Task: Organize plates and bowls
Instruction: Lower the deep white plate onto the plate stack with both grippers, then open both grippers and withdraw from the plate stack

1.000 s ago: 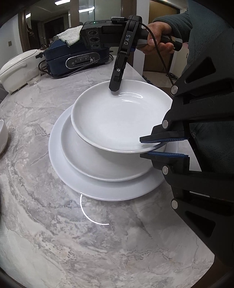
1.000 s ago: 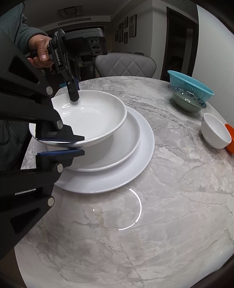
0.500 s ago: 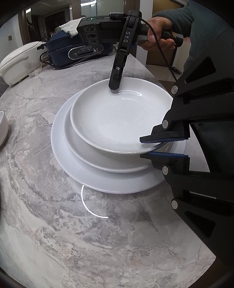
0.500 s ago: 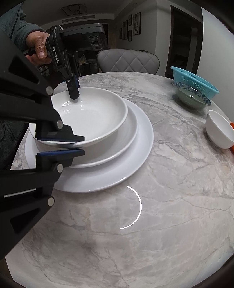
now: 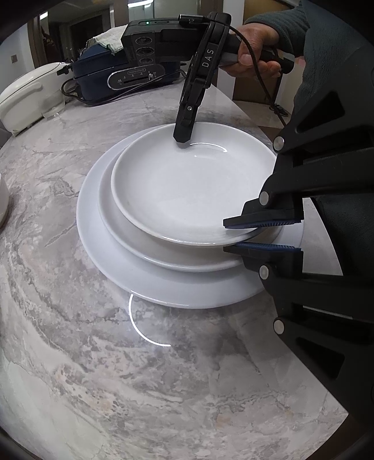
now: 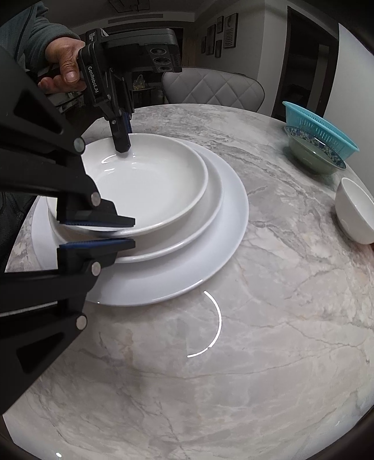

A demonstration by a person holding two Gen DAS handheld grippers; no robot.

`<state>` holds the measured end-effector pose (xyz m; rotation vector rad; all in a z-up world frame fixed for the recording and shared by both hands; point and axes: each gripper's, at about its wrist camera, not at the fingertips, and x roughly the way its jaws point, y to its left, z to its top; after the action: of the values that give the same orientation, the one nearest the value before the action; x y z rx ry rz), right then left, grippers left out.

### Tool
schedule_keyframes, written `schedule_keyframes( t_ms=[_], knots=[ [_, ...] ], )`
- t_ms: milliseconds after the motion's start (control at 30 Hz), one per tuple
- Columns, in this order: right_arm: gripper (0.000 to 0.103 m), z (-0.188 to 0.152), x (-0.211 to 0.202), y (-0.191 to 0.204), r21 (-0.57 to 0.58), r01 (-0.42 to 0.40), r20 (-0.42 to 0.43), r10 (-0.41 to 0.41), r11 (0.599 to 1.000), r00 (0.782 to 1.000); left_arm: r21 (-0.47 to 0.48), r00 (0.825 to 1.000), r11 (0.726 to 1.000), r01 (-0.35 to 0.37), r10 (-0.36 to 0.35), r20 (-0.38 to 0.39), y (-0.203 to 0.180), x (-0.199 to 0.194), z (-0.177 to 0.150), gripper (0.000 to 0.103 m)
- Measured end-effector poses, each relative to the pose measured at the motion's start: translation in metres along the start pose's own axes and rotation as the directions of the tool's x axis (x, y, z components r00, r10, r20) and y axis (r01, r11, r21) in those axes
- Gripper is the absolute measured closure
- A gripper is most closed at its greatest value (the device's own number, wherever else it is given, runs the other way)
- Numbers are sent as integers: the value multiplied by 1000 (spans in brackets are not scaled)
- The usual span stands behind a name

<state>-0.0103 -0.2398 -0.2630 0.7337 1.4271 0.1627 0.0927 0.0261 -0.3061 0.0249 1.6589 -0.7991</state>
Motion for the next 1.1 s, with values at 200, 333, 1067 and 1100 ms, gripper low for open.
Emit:
schedule_keyframes(
  t_ms=[200,333,1067,1100],
  knots=[
    [91,-2,0,8,-45,58,7,-58,997,998,-8,1000,1000,10,-10,9,2,3,0,94],
    [91,-3,0,11,-57,86,20,-85,995,996,-19,1000,1000,14,-14,18,5,2,-1,94],
    [39,-11,-7,54,-194,224,98,-208,955,973,-63,962,994,94,-74,263,18,-81,-18,23],
    [38,-11,-10,56,-197,246,110,-228,949,968,-63,955,993,98,-76,287,23,-89,-17,23]
  ],
)
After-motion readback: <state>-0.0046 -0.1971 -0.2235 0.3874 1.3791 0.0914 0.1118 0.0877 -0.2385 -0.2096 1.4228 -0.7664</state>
